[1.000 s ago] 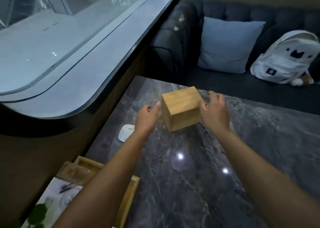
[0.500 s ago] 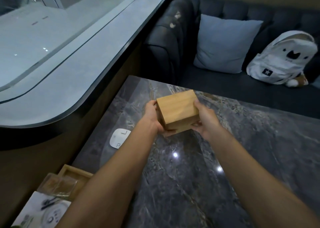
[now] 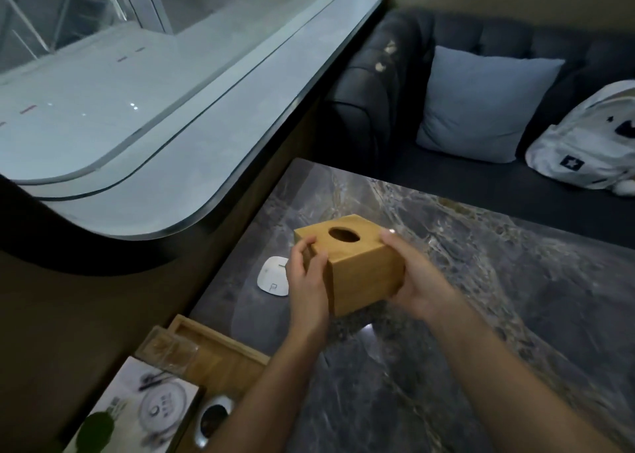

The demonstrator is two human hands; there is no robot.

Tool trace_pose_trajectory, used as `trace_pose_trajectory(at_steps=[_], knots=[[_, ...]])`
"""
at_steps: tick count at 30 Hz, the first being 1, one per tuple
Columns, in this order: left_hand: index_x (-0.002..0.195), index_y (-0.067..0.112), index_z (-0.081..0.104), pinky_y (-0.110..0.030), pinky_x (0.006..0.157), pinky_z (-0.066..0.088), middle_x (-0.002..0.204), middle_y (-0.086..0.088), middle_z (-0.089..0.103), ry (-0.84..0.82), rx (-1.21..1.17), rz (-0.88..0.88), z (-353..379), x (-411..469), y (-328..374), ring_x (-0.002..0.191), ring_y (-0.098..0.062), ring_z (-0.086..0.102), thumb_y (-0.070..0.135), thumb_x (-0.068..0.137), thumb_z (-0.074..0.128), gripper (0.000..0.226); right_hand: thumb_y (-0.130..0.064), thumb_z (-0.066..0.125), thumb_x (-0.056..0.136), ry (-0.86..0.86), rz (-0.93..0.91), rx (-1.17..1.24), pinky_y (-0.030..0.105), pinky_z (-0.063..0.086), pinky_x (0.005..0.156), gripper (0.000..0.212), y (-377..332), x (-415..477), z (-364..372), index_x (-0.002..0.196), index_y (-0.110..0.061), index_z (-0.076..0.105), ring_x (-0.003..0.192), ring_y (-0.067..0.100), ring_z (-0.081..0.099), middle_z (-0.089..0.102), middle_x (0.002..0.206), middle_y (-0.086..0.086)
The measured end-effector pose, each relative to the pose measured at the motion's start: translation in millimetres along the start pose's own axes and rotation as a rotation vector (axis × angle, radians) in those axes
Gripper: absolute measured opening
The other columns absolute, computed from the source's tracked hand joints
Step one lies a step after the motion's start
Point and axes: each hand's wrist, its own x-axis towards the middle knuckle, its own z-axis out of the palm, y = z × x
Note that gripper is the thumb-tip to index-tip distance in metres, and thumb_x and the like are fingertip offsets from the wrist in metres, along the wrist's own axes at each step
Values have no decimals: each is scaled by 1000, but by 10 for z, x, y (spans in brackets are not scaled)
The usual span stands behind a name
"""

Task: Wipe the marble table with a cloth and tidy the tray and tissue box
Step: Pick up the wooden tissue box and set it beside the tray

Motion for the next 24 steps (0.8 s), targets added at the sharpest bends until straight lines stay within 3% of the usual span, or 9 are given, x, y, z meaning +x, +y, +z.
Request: trace_pose_trajectory(at_steps=[3, 5, 9, 11, 13, 17, 20, 22, 24], knots=[[118, 40, 47, -34, 79, 47, 132, 2, 37, 49, 34, 8, -209, -69, -12, 112, -18, 46, 35, 87, 51, 31, -43, 67, 74, -32, 19, 24, 43, 51, 81, 57, 215, 94, 182, 123, -20, 51, 108, 30, 57, 62, 118, 15], [117, 39, 48, -30, 74, 43, 129, 2, 39, 134, 9, -8, -351, -79, -17, 107, -14, 47, 31, 89, 51, 29, -44, 70, 68, -46, 45, 28, 42, 51, 84, 60, 343, 157, 353, 121, -19, 54, 109, 29, 57, 63, 118, 15], [106, 41, 48, -28, 72, 41, 128, -2, 45, 272, -95, -12, -560, -104, -91, 103, -14, 49, 24, 88, 54, 25, -32, 69, 73, -62, -62, -12, 37, 51, 81, 34, 495, 197, 652, 101, -14, 65, 94, 26, 62, 67, 100, 13], [114, 36, 42, -23, 70, 40, 129, -3, 43, 329, -105, 11, -584, -149, -155, 98, -7, 48, 16, 88, 55, 35, -31, 69, 72, -63, -95, -70, 38, 50, 80, 30, 562, 204, 729, 95, -14, 66, 91, 26, 62, 67, 99, 14], [123, 29, 37, -22, 71, 41, 131, -6, 41, 370, -131, 12, -576, -201, -214, 96, -6, 48, 11, 88, 54, 43, -34, 68, 67, -60, -124, -159, 35, 48, 79, 37, 641, 210, 781, 98, -14, 66, 93, 26, 61, 65, 106, 16], [131, 30, 31, -29, 79, 44, 136, -8, 37, 395, -121, -51, -551, -233, -286, 106, -16, 49, 11, 87, 55, 54, -21, 59, 83, -84, -170, -316, 23, 45, 71, 33, 705, 194, 811, 115, -11, 60, 90, 17, 60, 65, 105, 10], [137, 27, 25, -43, 101, 39, 152, -7, 15, 405, 244, -37, -564, -199, -344, 132, -24, 30, 18, 85, 60, 63, -27, 61, 84, -37, -234, -443, 21, 47, 77, 46, 678, 238, 810, 126, -12, 51, 97, 13, 58, 60, 115, 6], [140, 24, 21, -50, 115, 21, 157, -6, 0, 370, 596, 140, -622, -214, -382, 144, -24, 4, 29, 84, 59, 68, -40, 63, 81, 60, -275, -529, 36, 44, 99, 63, 670, 252, 812, 136, -18, 39, 121, 21, 48, 47, 137, 6], [142, 28, 17, -45, 118, 1, 158, -5, -5, 261, 915, 338, -693, -231, -428, 143, -19, -11, 45, 83, 47, 69, -50, 57, 82, 105, -252, -532, 45, 37, 107, 70, 687, 221, 803, 140, -24, 29, 131, 25, 40, 38, 145, 5]])
